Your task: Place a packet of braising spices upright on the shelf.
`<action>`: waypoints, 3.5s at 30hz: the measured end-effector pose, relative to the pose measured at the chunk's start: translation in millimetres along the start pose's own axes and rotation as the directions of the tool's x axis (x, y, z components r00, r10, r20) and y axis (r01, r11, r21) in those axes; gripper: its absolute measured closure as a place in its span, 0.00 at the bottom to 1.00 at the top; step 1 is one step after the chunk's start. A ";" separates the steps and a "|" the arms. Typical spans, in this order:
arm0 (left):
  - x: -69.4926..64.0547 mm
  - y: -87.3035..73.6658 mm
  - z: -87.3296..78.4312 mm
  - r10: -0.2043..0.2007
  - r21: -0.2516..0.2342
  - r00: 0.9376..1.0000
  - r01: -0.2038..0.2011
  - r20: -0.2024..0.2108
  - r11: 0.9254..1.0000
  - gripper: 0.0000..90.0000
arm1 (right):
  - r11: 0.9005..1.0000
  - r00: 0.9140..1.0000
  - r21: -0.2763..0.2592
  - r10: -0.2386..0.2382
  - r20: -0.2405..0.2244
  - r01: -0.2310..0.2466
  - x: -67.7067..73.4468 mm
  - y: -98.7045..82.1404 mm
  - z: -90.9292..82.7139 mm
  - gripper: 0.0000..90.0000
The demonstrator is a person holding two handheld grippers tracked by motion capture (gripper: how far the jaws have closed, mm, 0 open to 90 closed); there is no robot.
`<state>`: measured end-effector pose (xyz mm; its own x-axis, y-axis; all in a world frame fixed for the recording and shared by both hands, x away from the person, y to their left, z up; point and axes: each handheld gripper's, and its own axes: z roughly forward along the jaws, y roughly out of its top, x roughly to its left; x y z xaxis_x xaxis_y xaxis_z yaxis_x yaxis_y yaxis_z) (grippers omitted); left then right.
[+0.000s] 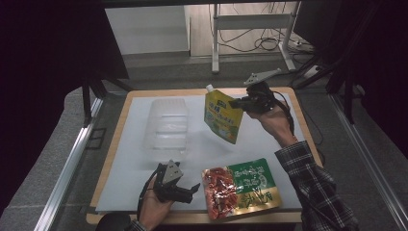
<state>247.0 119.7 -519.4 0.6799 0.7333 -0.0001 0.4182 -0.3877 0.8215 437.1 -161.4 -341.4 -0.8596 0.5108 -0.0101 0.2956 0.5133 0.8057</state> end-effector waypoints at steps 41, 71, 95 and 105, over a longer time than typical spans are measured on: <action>-2.5 -1.9 0.8 0.034 0.009 0.999 -0.034 0.015 0.999 0.00 | 0.997 0.997 -0.071 -0.026 -0.070 0.021 -2.2 54.8 42.3 0.98; -1.1 -2.4 1.8 0.003 0.000 0.998 -0.003 0.062 1.000 0.00 | 0.991 0.994 -0.132 -0.048 -0.095 0.035 -4.5 95.5 97.8 0.98; -3.7 -2.2 3.0 0.005 0.002 0.996 -0.005 0.092 1.000 0.00 | 0.993 0.988 -0.116 -0.054 -0.142 0.038 5.5 110.5 160.2 0.98; -2.6 -2.5 3.6 0.000 0.005 0.995 -0.001 0.098 1.000 0.00 | 0.996 0.985 -0.071 -0.069 -0.158 0.058 8.8 100.3 178.9 0.98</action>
<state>246.4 116.7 -523.6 0.7356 0.6751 -0.0556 0.4208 -0.3911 0.8185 533.8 17.9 -366.7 -0.9329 0.3590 0.0281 0.2145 0.4916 0.8439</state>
